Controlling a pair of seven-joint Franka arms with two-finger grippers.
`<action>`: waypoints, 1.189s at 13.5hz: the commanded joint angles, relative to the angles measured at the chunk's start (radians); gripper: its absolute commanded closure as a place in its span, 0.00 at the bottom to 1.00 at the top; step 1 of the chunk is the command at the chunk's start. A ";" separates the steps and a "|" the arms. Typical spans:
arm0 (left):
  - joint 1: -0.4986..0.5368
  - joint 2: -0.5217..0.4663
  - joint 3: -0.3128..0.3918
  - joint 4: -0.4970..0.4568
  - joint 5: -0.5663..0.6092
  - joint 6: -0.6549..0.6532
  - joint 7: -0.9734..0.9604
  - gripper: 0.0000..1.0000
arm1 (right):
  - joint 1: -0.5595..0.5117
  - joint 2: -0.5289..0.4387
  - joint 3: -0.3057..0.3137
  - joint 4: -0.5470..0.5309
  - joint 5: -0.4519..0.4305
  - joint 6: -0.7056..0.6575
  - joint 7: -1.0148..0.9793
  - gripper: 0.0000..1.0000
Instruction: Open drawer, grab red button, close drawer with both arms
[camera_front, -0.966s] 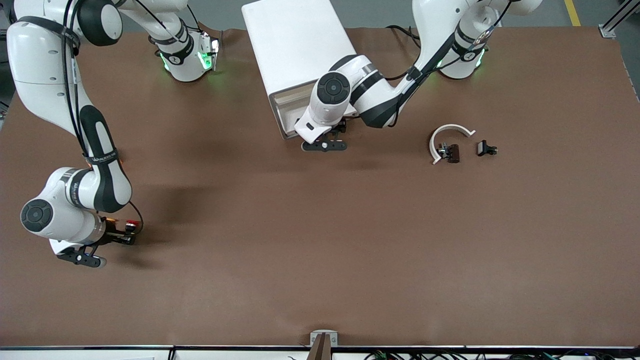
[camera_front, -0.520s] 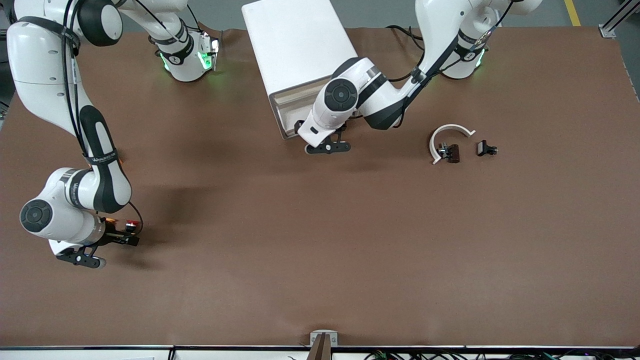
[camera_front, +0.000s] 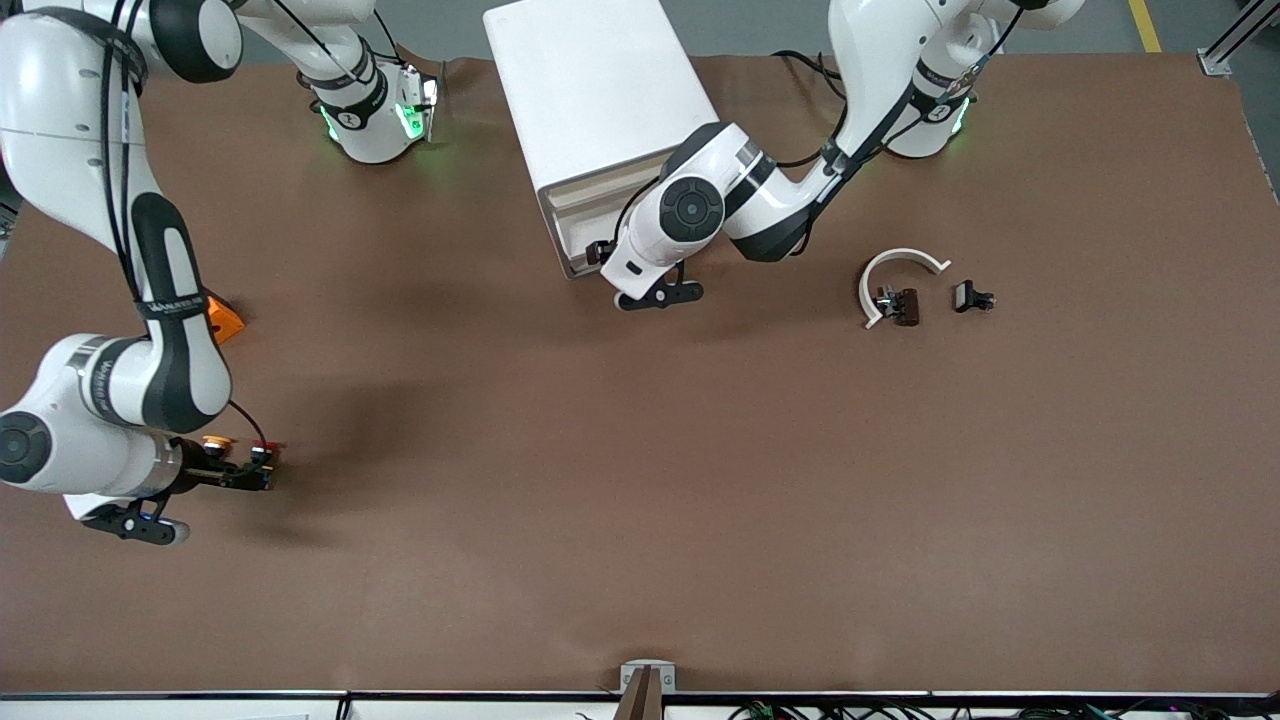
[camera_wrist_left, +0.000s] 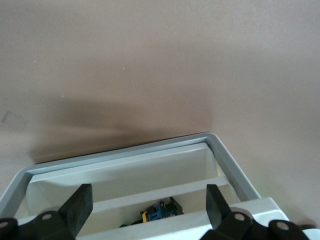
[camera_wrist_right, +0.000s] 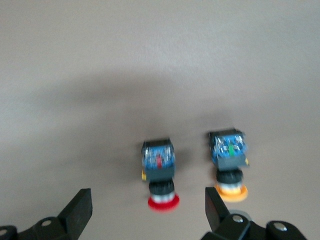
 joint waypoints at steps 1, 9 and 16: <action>-0.008 -0.011 -0.009 -0.015 -0.024 0.004 0.000 0.00 | -0.007 -0.117 0.014 -0.028 -0.015 -0.138 -0.004 0.00; -0.055 -0.011 -0.012 -0.029 -0.086 0.004 0.000 0.00 | -0.057 -0.539 0.014 -0.271 -0.015 -0.333 -0.133 0.00; -0.066 -0.011 -0.012 -0.029 -0.112 0.004 0.000 0.00 | -0.042 -0.676 0.026 -0.238 -0.018 -0.448 -0.245 0.00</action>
